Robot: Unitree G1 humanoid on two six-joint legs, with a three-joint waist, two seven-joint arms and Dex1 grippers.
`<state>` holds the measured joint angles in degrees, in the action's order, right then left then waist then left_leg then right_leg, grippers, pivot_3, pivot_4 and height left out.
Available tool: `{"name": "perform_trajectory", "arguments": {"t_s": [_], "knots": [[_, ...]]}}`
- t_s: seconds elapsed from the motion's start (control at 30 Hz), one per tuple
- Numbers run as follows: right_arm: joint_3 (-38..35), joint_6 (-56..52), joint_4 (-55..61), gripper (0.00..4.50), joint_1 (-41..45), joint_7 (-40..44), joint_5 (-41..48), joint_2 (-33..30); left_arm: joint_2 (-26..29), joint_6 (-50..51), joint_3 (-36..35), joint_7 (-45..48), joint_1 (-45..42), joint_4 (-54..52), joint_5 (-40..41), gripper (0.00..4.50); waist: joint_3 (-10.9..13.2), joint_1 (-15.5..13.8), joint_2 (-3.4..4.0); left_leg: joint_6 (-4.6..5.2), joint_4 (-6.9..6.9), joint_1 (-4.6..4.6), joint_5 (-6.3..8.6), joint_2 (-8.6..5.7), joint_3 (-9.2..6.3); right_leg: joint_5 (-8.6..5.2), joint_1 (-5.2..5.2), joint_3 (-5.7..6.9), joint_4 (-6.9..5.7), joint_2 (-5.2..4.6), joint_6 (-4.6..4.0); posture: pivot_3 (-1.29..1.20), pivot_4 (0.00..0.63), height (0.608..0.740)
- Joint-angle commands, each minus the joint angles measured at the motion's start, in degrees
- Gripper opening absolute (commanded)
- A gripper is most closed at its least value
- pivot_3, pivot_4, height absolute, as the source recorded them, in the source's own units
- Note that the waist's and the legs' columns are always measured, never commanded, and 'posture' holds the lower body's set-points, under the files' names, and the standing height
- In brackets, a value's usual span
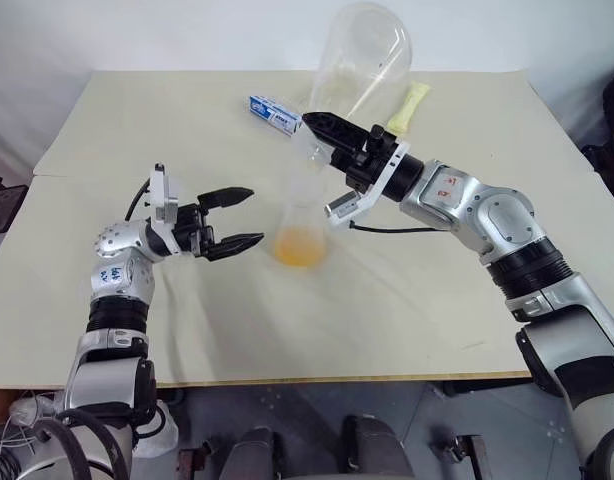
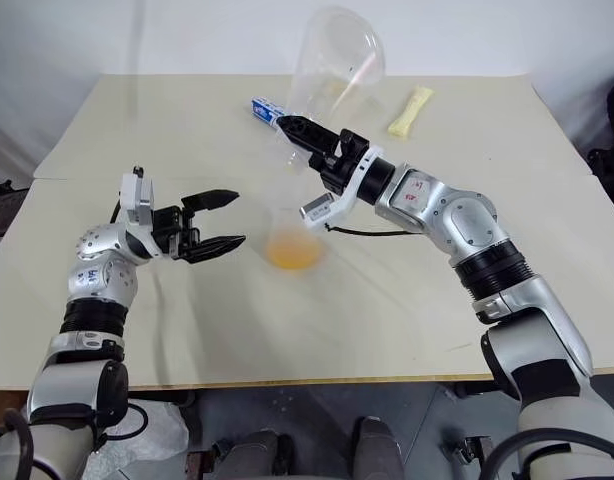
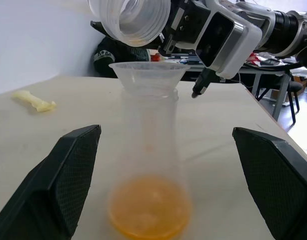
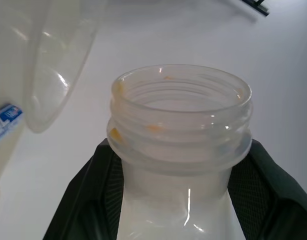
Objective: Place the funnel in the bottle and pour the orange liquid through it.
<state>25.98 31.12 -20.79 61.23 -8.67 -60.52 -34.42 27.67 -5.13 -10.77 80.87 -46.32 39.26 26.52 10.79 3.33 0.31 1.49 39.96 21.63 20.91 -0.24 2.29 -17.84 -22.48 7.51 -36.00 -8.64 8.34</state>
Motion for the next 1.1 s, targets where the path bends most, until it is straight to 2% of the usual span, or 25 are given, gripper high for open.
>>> {"name": "perform_trajectory", "arguments": {"t_s": [0.03, 0.23, 0.4, 0.53, 0.7, 1.0, 1.1], "knots": [[-3.8, -1.6, 1.3, 2.44, -1.7, 3.3, 6.8, 0.6, 0.8, -1.2, -0.9, -0.5, -1.1, -0.1, -0.1, 4.5, 0.0, 0.0, 0.0, 0.0, 0.0, 0.0, 0.0, 0.0, 0.0, 0.0, 0.01, 0.0, 0.0, 0.0, 0.0, 0.0, 0.15, 0.74], [-11.8, -9.3, 5.3, 2.44, -5.4, 13.6, 24.5, 5.0, 1.0, -1.2, -0.9, -1.1, -0.6, -0.7, 0.1, 4.5, 0.0, 0.1, 0.0, 0.0, 0.0, 0.0, 0.0, 0.0, 0.0, 0.0, 0.01, 0.02, -0.01, 0.0, 0.0, 0.0, 0.15, 0.74], [-21.9, -27.7, 7.8, 2.44, -7.4, 25.6, 41.6, 8.7, 1.3, -0.9, -0.9, -2.1, 0.1, -1.3, -0.1, 4.5, 0.0, -0.3, -0.01, 0.0, 0.04, 0.0, 0.0, 0.01, -0.08, 0.0, 0.05, 0.03, -0.05, 0.0, 0.0, 0.0, 0.15, 0.74], [-33.8, -43.4, 4.1, 2.44, -7.2, 31.7, 57.9, 9.4, 1.6, -0.8, -0.3, -4.3, 1.1, -2.0, -1.3, 4.5, 0.0, -0.4, -0.01, 0.01, 0.06, 0.0, 0.0, 0.0, -0.16, 0.0, 0.11, 0.01, -0.05, -0.01, 0.0, 0.0, 0.15, 0.74], [-41.9, -47.8, -4.9, 2.44, -6.7, 32.6, 66.2, 7.5, 1.5, 0.5, -0.4, -6.8, 2.0, -3.3, -1.5, 4.5, 0.0, -0.1, 0.0, 0.0, -0.01, -0.01, 0.0, -0.01, -0.05, 0.0, 0.01, 0.03, -0.05, 0.02, 0.0, 0.0, 0.15, 0.74], [-43.9, -46.9, -9.7, 2.44, -8.2, 32.1, 71.1, 7.5, 2.7, 9.6, -1.6, -14.7, 3.4, -8.6, -0.6, 4.5, 0.0, 0.1, 0.0, 0.0, -0.01, -0.01, 0.0, 0.0, 0.0, 0.0, 0.0, -0.03, -0.04, 0.0, 0.0, 0.0, 0.15, 0.74], [-43.8, -47.0, -8.4, 3.44, -9.3, 31.9, 71.8, 7.5, 2.7, 12.6, -2.6, -15.5, 4.3, -11.3, 1.1, 4.5, 0.0, 0.0, 0.0, 0.0, 0.0, -0.02, 0.0, 0.01, -0.01, 0.0, 0.01, -0.04, -0.05, 0.0, 0.0, 0.0, 0.15, 0.74]]}}
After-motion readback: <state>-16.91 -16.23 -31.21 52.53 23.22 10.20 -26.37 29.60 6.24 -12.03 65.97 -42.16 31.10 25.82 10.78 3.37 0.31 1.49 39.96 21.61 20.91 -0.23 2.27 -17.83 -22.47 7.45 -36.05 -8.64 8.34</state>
